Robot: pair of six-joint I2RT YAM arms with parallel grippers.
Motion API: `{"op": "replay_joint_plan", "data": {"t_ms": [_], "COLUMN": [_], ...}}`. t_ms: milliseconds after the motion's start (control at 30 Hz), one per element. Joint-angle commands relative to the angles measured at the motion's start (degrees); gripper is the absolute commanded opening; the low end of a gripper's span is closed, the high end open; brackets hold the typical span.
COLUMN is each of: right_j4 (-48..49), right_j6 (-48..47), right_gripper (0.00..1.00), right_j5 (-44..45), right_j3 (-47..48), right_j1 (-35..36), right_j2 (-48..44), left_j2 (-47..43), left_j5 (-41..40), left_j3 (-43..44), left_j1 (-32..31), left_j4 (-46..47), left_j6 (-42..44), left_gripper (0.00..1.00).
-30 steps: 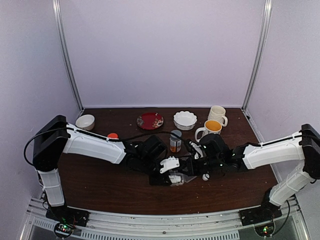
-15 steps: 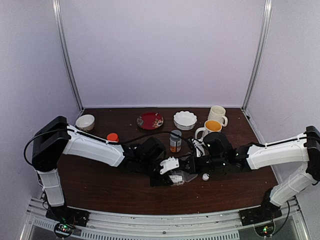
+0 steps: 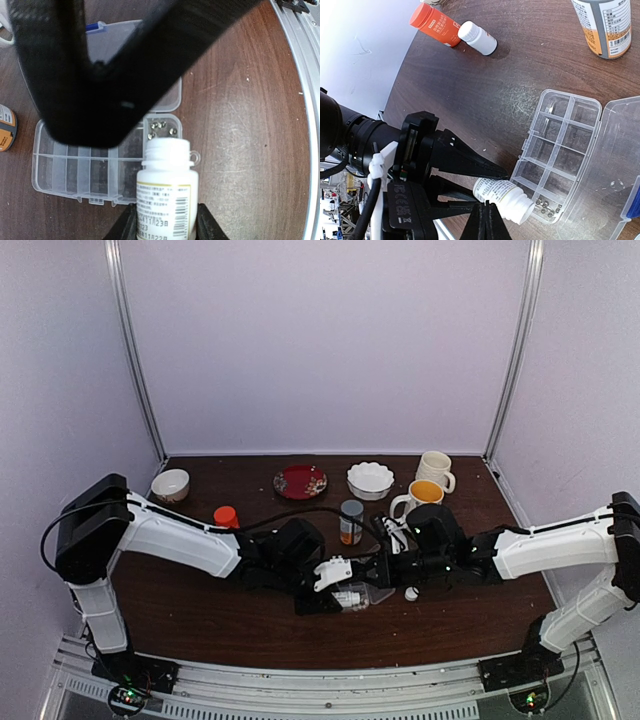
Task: Sort the pills into containers
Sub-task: Pour the pill into the compartment of the pill container.
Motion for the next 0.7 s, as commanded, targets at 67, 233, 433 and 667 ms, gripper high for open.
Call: {"op": "replay_joint_plan", "data": {"t_ms": [67, 233, 433, 667], "right_j4": [1.49, 1.63, 1.54, 1.78], "right_j6": [-0.38, -0.34, -0.51, -0.55], "right_gripper": [0.0, 0.0, 0.0, 0.0], "right_j5": [-1.05, -1.84, -2.34, -3.61], "right_j3": [0.19, 0.52, 1.11, 2.73], "right_j1": [-0.09, -0.01, 0.24, 1.98], "right_j2": [-0.16, 0.45, 1.28, 3.8], "left_j2": [-2.61, -3.2, -3.73, -3.65], "left_j5": [-1.26, -1.08, -1.42, -2.33], "left_j3": [-2.15, -3.27, -4.09, -4.1], "left_j1": [-0.36, -0.38, -0.35, -0.38], "left_j4": [1.46, 2.67, 2.99, 1.5], "left_j6": [-1.02, -1.5, -1.91, -1.81], "left_gripper": [0.0, 0.0, 0.0, 0.0]}}
